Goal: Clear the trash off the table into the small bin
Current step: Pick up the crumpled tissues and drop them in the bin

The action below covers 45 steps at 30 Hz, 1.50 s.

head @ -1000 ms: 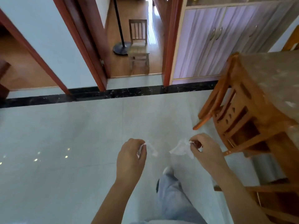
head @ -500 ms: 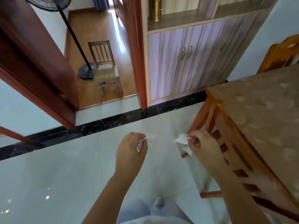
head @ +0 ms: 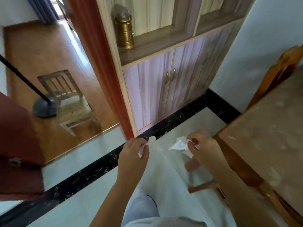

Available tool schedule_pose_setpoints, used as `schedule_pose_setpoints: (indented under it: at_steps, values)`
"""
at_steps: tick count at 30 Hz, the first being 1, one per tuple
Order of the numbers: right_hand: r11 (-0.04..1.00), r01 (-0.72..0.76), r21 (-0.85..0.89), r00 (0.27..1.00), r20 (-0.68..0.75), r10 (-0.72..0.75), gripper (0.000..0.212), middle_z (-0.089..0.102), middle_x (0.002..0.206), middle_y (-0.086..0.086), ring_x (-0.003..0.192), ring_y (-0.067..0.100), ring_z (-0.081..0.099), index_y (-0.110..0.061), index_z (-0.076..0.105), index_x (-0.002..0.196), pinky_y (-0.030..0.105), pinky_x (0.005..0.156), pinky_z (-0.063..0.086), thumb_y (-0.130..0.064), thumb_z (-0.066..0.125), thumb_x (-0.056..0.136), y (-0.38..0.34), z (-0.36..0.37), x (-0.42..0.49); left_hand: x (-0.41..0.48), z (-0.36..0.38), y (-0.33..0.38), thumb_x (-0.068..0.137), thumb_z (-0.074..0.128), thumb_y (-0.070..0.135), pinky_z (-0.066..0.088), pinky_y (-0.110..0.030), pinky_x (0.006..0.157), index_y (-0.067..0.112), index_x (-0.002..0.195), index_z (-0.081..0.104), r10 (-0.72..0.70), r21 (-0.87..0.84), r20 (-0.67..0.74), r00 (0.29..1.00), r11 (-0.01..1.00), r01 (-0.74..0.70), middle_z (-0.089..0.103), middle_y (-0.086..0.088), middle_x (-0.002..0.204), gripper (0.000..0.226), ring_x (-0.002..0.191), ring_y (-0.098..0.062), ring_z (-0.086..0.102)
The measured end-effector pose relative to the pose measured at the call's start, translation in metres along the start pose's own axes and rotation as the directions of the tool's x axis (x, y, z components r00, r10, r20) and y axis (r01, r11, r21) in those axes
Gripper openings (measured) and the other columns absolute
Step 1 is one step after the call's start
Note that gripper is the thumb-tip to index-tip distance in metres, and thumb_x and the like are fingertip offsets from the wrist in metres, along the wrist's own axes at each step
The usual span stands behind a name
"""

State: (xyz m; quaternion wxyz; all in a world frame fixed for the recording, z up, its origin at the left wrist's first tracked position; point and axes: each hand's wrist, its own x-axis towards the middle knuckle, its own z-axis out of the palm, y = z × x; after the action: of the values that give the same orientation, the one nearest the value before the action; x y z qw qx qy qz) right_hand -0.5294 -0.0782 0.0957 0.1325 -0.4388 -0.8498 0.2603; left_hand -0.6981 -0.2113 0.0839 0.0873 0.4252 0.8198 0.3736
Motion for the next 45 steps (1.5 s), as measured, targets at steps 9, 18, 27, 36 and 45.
schedule_pose_setpoints:
  at_steps: [9,18,27,36,45]
  values:
    - [0.983,-0.182,0.034,0.963,-0.197,0.186,0.009,0.060,0.084,0.006,0.066,0.016,0.053,-0.009,0.063,0.087,0.023,0.061,0.041,-0.005,0.061,0.080,0.022,-0.019,0.118,0.169,0.053,0.019,0.082,0.062,0.007,0.034,-0.019,0.064,0.009,0.085,0.062,0.241,-0.086,0.190,0.952,0.970,-0.228,0.054,0.002,0.077,0.004,0.072,-0.016,0.050]
    - [0.939,-0.297,0.174,0.883,-0.326,0.339,0.009,0.057,0.086,0.000,0.074,0.015,0.055,-0.010,0.062,0.090,0.026,0.068,0.047,-0.007,0.060,0.082,0.101,-0.060,0.246,0.313,0.151,0.082,0.083,0.062,0.011,0.050,-0.032,0.065,0.008,0.086,0.064,0.441,-0.160,0.323,0.837,0.897,-0.411,0.064,-0.006,0.081,0.005,0.078,-0.019,0.059]
    - [0.884,-0.397,0.246,0.724,-0.509,0.467,0.009,0.056,0.083,-0.001,0.070,0.013,0.055,-0.010,0.063,0.087,0.020,0.063,0.046,-0.005,0.063,0.079,0.174,-0.141,0.320,0.437,0.251,0.193,0.078,0.059,0.013,0.042,-0.024,0.067,0.005,0.085,0.064,0.621,-0.276,0.346,0.703,0.783,-0.557,0.065,-0.009,0.079,0.011,0.075,-0.012,0.053]
    - [0.784,-0.544,0.299,0.491,-0.645,0.586,0.013,0.054,0.075,-0.006,0.065,0.009,0.054,-0.014,0.063,0.081,0.014,0.057,0.041,-0.003,0.066,0.076,0.248,-0.193,0.382,0.526,0.370,0.249,0.080,0.065,0.004,0.041,-0.019,0.069,0.009,0.085,0.062,0.690,-0.454,0.471,0.549,0.724,-0.520,0.061,0.000,0.086,0.008,0.080,-0.015,0.058]
    - [0.733,-0.625,0.268,0.368,-0.728,0.579,0.011,0.055,0.079,-0.004,0.069,0.015,0.056,-0.011,0.064,0.084,0.034,0.064,0.053,-0.002,0.064,0.076,0.297,-0.278,0.475,0.620,0.465,0.359,0.078,0.066,0.001,0.042,-0.015,0.067,0.003,0.088,0.065,0.805,-0.593,0.432,0.407,0.593,-0.544,0.065,-0.007,0.086,0.011,0.078,-0.017,0.059]
